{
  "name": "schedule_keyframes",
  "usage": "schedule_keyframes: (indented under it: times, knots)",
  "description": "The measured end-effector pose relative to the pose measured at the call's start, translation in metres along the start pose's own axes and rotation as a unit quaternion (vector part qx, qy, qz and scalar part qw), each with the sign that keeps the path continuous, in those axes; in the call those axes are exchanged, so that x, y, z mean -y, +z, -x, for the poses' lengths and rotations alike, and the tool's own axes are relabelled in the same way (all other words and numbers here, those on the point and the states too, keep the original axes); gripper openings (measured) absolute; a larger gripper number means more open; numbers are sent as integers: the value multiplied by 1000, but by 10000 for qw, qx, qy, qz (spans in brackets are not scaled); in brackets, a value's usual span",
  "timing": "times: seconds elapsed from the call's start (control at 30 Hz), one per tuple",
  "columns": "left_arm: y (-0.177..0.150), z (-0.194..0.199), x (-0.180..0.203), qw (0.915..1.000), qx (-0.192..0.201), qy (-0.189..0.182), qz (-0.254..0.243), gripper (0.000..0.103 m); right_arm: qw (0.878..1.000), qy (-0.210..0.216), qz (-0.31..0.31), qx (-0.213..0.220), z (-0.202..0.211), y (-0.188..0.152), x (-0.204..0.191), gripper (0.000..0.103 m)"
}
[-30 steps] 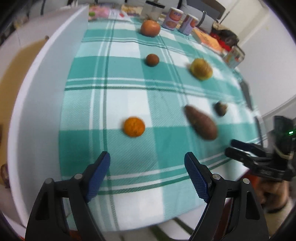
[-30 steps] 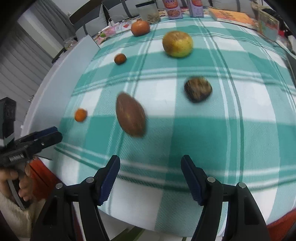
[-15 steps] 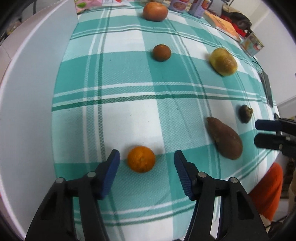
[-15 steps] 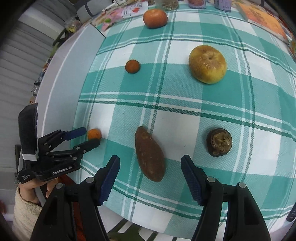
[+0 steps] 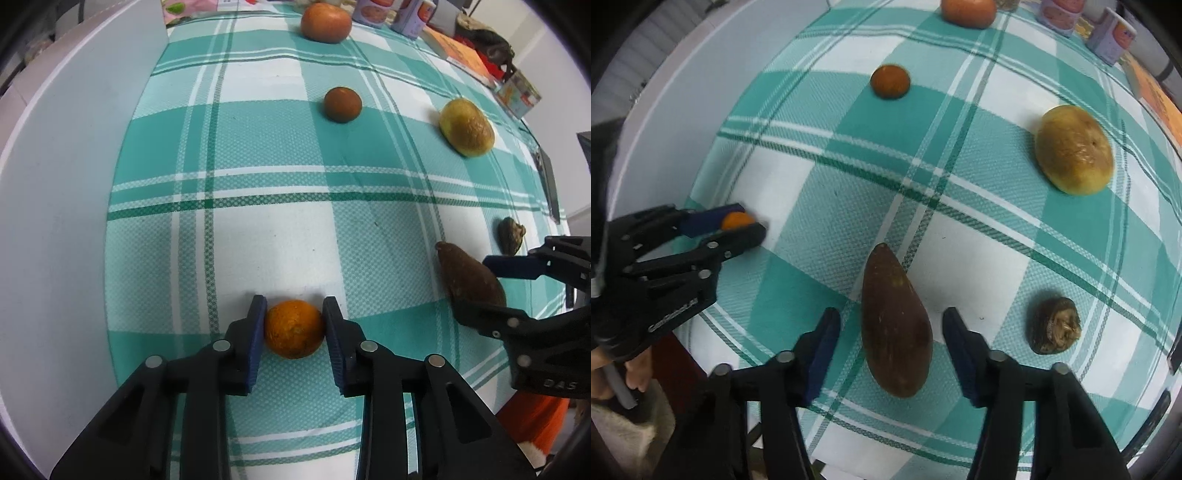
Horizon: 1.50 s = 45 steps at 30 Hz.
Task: Organize fruits
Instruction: 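Carry both fruits over the white box and open both tools to drop them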
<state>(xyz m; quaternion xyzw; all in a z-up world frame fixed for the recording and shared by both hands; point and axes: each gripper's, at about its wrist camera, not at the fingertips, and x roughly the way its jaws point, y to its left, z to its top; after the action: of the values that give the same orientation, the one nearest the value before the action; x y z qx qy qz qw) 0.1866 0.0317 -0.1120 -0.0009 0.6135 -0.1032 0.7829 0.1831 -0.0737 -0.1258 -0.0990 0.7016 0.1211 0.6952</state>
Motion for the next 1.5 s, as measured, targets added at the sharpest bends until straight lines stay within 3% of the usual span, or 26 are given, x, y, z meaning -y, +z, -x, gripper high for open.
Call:
schedule_keyframes:
  times: [0.07, 0.17, 0.27, 0.3, 0.53, 0.63, 0.7, 0.8, 0.93, 1.0, 1.13, 1.23, 1.4, 1.5]
  knots:
    - [1, 1, 0, 10000, 17, 23, -17, 47, 9998, -192, 91, -55, -3, 0, -2, 41]
    - [4, 0, -3, 10000, 1, 17, 46, 48, 9997, -195, 110, -105, -4, 1, 0, 41]
    - [6, -2, -4, 10000, -7, 31, 94, 42, 9999, -66, -36, -120, -3, 2, 7, 41]
    - [8, -1, -5, 9999, 11, -7, 133, 28, 9999, -31, -65, -121, -2, 3, 10, 41]
    - [3, 15, -13, 9983, 165, -346, 445, 24, 9994, 284, -218, 22, 17, -6, 26, 40]
    - [-2, 50, -16, 9949, 483, -683, 556, 24, 9966, 641, -395, 326, 49, -7, 34, 40]
    - [-2, 93, -25, 9883, 840, -1061, 704, 24, 9930, 906, -420, 627, 81, -1, 32, 40]
    - [-1, 156, -48, 9785, 1387, -1291, 813, 24, 9863, 1214, -267, 1083, 126, 10, 9, 40]
    - [-2, 213, -97, 9710, 1889, -1070, 1001, 24, 9715, 1668, 147, 1677, 183, 34, -51, 40]
    - [-4, 226, -134, 9698, 2009, -671, 1207, 24, 9645, 1835, 336, 1872, 195, 49, -88, 40]
    - [-11, 204, -187, 9718, 1746, -64, 1585, 25, 9584, 2079, 544, 1878, 183, 72, -162, 40]
    - [-17, 163, -217, 9737, 1290, 154, 1870, 25, 9638, 1898, 661, 1753, 151, 95, -204, 40]
    - [-31, 112, -236, 9733, 770, 216, 2150, 25, 9774, 1375, 786, 1399, 94, 114, -238, 40]
    - [-38, 98, -237, 9752, 599, 301, 2110, 25, 9799, 1315, 891, 1203, 67, 115, -246, 40]
